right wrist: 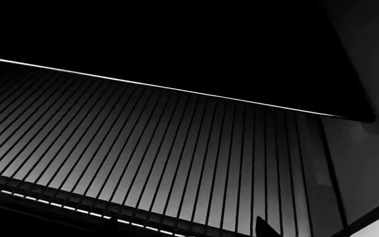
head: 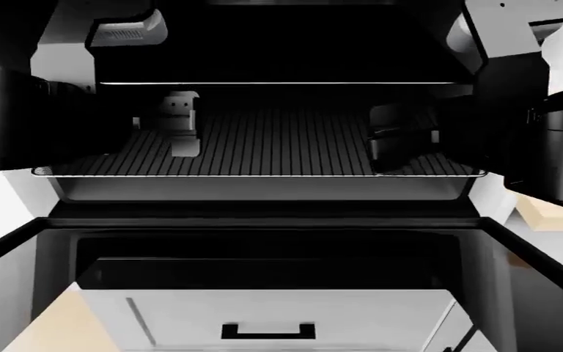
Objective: Fully slide the bottom oven rack out.
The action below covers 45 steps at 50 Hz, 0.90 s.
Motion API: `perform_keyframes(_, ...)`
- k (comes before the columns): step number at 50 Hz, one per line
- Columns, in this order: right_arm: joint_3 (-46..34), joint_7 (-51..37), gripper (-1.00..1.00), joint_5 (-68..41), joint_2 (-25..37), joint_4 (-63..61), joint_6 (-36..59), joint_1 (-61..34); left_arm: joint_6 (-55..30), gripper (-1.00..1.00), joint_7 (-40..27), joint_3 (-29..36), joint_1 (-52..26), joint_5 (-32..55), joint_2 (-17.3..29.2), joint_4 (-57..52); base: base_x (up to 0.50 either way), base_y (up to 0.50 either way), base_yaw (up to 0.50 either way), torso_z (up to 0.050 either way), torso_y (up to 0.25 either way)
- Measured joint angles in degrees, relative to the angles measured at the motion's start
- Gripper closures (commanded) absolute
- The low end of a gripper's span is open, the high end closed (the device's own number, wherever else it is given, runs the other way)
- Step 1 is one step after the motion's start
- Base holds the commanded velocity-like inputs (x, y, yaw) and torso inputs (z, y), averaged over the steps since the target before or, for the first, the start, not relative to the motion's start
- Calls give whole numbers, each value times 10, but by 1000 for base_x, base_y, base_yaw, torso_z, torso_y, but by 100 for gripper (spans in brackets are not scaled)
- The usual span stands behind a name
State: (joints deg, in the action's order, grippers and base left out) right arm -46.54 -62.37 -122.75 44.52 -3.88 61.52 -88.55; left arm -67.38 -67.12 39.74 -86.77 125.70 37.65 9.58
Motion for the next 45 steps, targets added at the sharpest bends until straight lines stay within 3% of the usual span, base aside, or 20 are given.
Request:
perform_keyframes(26,-21,14,-100,9,-12,35,7,0,-19,-100,25,21,-23,-23,-15,38,90,0,0,0,0)
perform_keyframes(45,-41,64,-100,77,-30,82,-14,44,-6,-100,96,43,37,-108,-35,56,0,0,0,0,0)
